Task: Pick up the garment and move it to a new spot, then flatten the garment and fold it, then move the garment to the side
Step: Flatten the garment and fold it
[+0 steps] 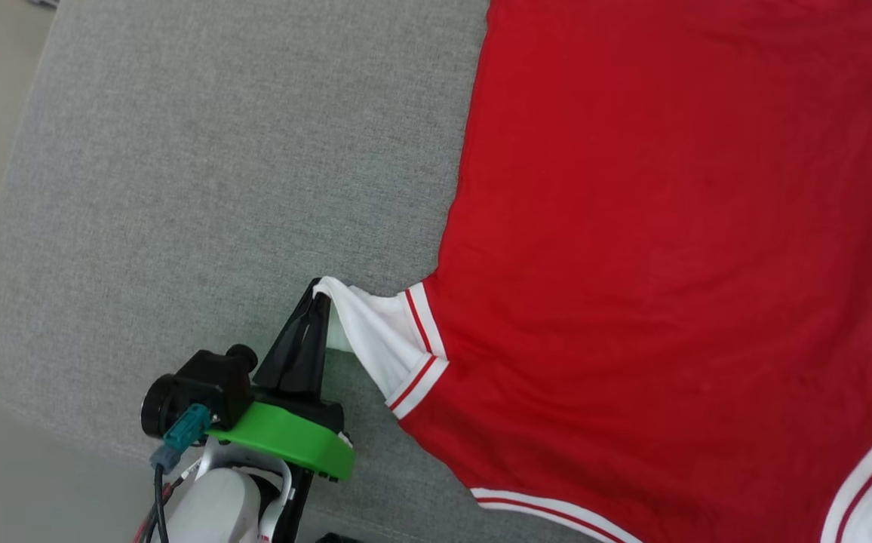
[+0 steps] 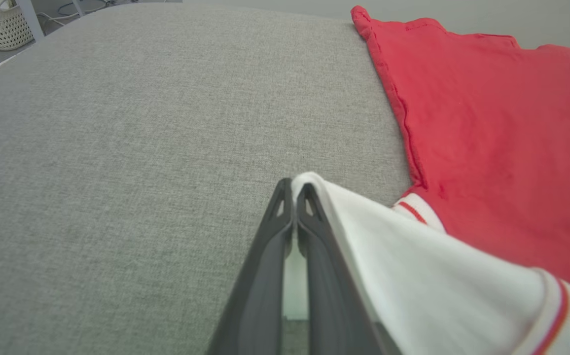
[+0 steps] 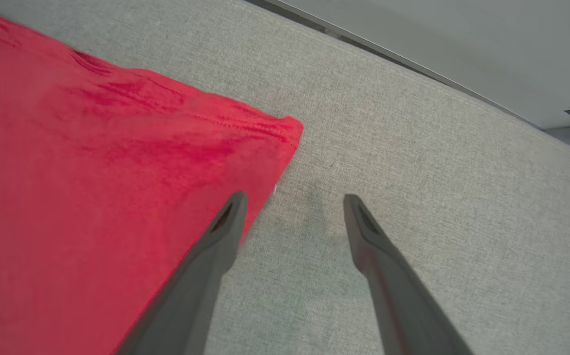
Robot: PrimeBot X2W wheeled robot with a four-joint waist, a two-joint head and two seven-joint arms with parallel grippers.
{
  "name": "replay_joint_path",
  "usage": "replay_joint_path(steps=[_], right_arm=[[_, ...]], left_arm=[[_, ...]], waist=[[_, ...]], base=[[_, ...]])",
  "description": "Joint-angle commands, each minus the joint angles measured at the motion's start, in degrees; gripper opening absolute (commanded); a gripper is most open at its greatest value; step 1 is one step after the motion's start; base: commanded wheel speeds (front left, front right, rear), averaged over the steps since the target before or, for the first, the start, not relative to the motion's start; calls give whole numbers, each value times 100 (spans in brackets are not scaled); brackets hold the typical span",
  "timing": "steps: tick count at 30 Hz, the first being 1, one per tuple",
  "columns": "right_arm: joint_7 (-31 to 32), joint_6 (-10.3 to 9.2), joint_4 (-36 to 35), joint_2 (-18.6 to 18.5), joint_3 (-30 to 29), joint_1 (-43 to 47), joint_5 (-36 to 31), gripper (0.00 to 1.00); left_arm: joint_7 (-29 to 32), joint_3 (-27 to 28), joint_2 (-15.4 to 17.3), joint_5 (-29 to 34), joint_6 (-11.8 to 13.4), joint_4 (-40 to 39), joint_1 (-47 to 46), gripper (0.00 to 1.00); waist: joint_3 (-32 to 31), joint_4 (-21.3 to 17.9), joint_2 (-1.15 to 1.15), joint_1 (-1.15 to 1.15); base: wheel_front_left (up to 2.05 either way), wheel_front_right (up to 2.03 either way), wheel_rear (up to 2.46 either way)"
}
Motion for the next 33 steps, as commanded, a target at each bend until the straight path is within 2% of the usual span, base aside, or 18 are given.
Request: replay_joint_path(steps=[1, 5, 8, 13, 14, 15, 21, 27, 33], right_arm=[[78, -4, 71, 46, 12, -166, -93, 100], [139, -4, 295, 75, 51, -279, -374, 100], [210, -4, 513, 108, 70, -33, -434, 100], [328, -4, 664, 95, 72, 501, -332, 100], [330, -4, 655, 69, 59, 561, -327, 64], [318, -4, 627, 39, 65, 600, -331, 0], [102, -4, 427, -90, 35, 629, -261, 0], [-660, -4, 200, -120, 175, 635, -116, 0], [-1344, -4, -86, -464, 501, 994, 219, 0]], left_arm=[[-34, 49, -90, 67, -56, -16, -129, 0], [-34, 133, -310, 109, -219, 2, -176, 0], [-34, 229, -488, 74, -390, 28, -195, 0], [-34, 328, -597, 270, -495, 87, -201, 0], [-34, 359, -608, 314, -509, 91, -195, 0], [-34, 382, -617, 346, -520, 96, -189, 0], [-34, 564, -669, 474, -568, 159, -118, 0], [-34, 734, -713, 536, -596, 263, 61, 0], [-34, 898, -647, 608, -558, 361, 363, 0]], waist=[[572, 425, 0, -1], [801, 536, 0, -1], [875, 595, 0, -1], [869, 591, 0, -1], [854, 576, 0, -1], [839, 567, 0, -1], [626, 458, 0, -1], [138, 303, 0, -1], [-495, 77, 0, -1]], base=[[0, 0, 0], [0, 0, 0], [0, 0, 0], [0, 0, 0], [0, 0, 0], [0, 0, 0], [0, 0, 0], [0, 0, 0], [0, 0, 0]])
